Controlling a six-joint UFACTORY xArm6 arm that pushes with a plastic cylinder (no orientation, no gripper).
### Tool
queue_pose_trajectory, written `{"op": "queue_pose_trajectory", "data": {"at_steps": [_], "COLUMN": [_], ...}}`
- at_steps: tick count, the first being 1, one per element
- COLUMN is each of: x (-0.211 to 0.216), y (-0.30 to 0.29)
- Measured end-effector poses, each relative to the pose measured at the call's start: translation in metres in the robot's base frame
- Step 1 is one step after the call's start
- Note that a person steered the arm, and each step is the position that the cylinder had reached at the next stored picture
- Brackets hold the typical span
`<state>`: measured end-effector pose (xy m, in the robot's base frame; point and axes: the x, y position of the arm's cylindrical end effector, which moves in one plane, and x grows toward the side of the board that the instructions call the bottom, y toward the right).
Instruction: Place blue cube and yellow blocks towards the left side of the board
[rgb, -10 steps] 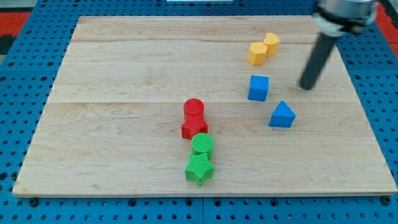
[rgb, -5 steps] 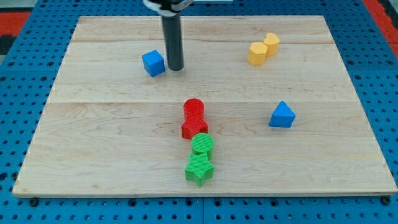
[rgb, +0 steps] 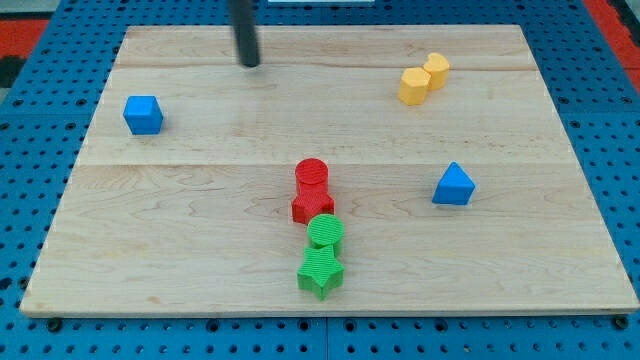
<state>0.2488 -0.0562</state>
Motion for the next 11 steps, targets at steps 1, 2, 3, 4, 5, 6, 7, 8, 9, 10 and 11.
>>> {"op": "queue_pose_trajectory", "data": {"at_steps": [1, 2, 3, 4, 5, 6, 7, 8, 9, 10, 11], "x": [-0.001, -0.001, 0.036, 0.052, 0.083, 0.117, 0.106, 0.072, 0.068, 0.057, 0.026], "y": [0.134, 0.22, 0.233, 0.187, 0.155, 0.148, 0.069, -0.032, -0.117, -0.118, -0.025]}}
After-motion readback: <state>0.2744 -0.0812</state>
